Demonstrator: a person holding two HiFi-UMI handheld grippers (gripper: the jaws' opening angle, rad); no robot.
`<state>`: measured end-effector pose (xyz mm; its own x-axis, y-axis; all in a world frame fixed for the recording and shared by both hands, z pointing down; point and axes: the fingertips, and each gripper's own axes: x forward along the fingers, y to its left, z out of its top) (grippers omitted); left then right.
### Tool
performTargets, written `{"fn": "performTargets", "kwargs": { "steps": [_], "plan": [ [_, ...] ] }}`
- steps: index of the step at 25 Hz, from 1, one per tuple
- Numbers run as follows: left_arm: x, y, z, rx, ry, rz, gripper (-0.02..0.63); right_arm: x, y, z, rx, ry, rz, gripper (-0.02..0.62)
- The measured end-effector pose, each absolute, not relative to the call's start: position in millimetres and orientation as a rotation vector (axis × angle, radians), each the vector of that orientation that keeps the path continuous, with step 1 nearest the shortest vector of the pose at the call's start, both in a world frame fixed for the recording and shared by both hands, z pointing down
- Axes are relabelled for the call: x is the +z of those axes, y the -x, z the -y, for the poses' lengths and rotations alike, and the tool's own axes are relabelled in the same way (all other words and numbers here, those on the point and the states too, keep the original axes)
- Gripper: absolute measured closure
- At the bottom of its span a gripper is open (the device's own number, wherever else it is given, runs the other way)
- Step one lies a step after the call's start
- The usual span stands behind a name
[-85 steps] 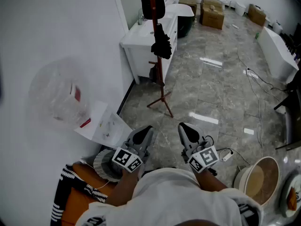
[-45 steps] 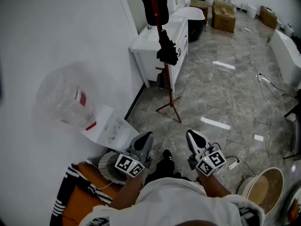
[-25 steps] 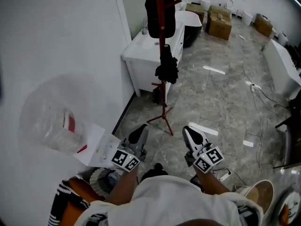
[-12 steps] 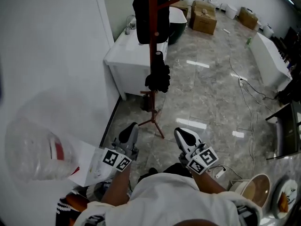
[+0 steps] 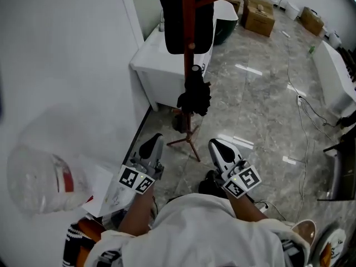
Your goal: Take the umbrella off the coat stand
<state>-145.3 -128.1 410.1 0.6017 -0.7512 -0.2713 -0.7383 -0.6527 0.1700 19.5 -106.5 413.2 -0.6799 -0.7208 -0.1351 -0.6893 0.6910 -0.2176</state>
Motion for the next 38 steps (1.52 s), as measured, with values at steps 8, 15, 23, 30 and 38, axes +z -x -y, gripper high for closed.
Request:
{"fn": "performTargets", "kwargs": {
  "steps": [8,15,23,30,38],
  "plan": [
    [374,135,187,-0.497,-2.739,1.529,0.591,378,-50,183,-0.133,0.935,-2.713,0.580],
    [362,136,224,-0.472,-2.690,1.676,0.591,352,-71,241,-0.077,0.838,-2.704,0.580],
    [346,163,271,-0.472,-2.775,1.576,0.591,336,-49,280,-0.012,0.892,-2.694,0.580],
    [335,194,313,-0.516,-2.834,1.394,0.591,317,-12,283,0.077,1.029,-2.699,0.517],
    [336,191,331,-0.547,-2.851,1.248,0.591,326,8,299,0.029,1.142,-2.799,0.396]
  ]
}}
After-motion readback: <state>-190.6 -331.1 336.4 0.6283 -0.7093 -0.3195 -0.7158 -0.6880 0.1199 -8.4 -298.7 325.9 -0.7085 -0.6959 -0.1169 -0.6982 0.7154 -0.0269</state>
